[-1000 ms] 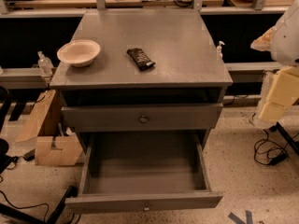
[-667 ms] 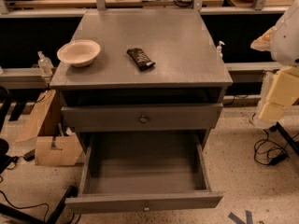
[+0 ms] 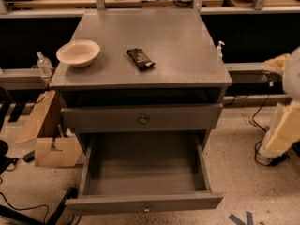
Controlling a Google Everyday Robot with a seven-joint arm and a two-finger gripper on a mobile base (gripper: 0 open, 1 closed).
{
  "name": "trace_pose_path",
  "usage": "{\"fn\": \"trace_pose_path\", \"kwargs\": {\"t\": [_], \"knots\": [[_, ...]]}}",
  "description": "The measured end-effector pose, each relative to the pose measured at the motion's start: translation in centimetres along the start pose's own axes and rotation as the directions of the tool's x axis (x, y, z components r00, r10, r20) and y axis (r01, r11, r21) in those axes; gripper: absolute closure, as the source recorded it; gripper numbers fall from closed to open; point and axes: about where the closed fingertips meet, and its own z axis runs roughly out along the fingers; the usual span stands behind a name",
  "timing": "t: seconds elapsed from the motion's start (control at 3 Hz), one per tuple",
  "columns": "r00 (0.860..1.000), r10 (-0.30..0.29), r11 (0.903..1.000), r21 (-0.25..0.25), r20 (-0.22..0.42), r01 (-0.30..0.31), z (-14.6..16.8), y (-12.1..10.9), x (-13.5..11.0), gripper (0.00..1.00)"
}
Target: Close middle drawer
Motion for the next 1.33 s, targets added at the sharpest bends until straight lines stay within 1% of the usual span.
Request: {"fn": "trace_pose_path", "kwargs": {"t": [0.33,0.67,1.0,1.33], "knots": [[0.999,0.022,0.9993,0.030,0.040,-0.023,3.5,4.2,4.1,0.00],[0.997,0.035,0.9994,0.003,0.075,-0.036,10.0,7.9,7.8,0.15],[0.991,0.081,0.9966,-0.022,0.106,-0.079,17.6,10.2,11.2,0.38],[0.979,0.147,0.9879,-0.070,0.140,-0.139,24.6,12.0,13.5,0.69]]}}
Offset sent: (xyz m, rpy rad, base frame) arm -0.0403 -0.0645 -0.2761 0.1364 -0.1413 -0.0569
